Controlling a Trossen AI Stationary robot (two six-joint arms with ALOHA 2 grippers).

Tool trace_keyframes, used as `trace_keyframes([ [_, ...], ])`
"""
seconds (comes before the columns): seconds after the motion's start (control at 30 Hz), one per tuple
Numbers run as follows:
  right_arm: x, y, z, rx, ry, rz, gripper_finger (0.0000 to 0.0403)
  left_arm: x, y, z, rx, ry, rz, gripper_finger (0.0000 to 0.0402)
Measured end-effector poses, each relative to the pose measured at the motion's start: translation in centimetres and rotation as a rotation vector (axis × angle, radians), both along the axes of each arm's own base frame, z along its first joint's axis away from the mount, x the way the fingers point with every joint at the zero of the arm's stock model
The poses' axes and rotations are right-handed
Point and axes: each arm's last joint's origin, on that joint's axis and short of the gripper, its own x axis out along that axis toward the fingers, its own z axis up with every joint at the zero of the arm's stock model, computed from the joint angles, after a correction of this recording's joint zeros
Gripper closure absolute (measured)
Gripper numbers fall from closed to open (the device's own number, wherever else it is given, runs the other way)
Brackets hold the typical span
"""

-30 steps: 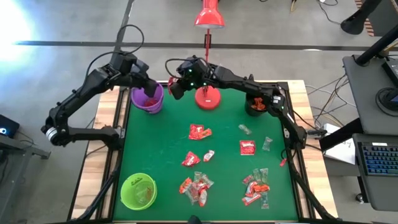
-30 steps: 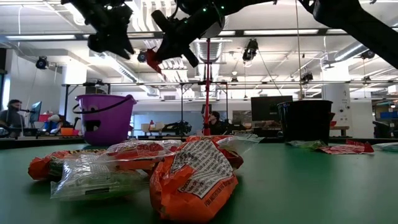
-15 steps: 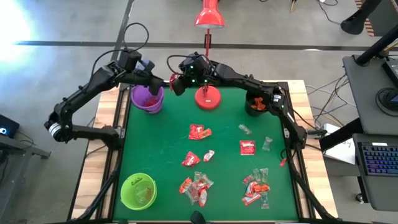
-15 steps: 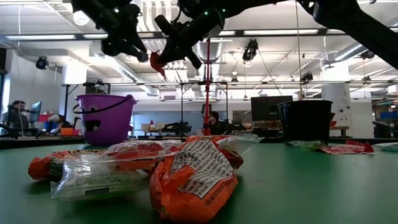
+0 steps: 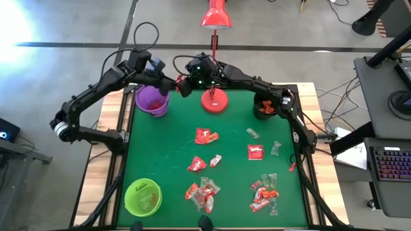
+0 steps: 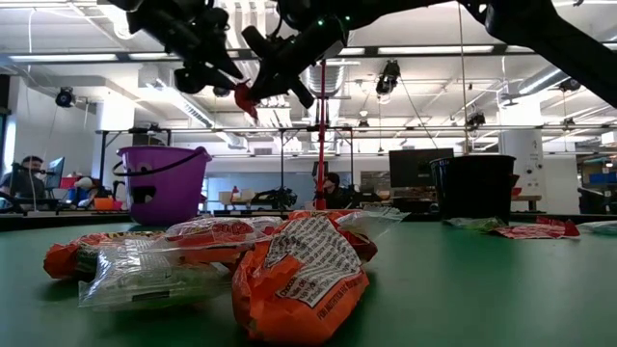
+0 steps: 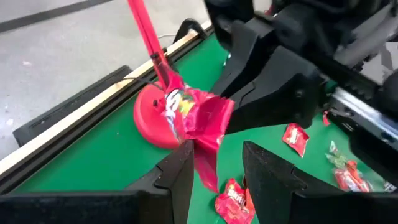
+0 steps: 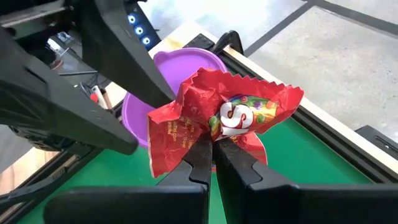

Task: Sort candy
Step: Put the red candy into the violet bucket

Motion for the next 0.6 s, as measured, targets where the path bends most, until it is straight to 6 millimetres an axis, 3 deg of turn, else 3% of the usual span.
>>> trace_keyframes([
  [0.33,-0.1,0.1,-0.1,0.009,0.013,0.007,0.0394,1.0,1.4,-1.2,0.015,0.043,0.055,0.0281],
  [0.6,-0.2,0.2,-0.4,0.02,0.04,0.01,0.0394,1.3,1.8,-1.1,0.075,0.024,0.043,0.0286],
])
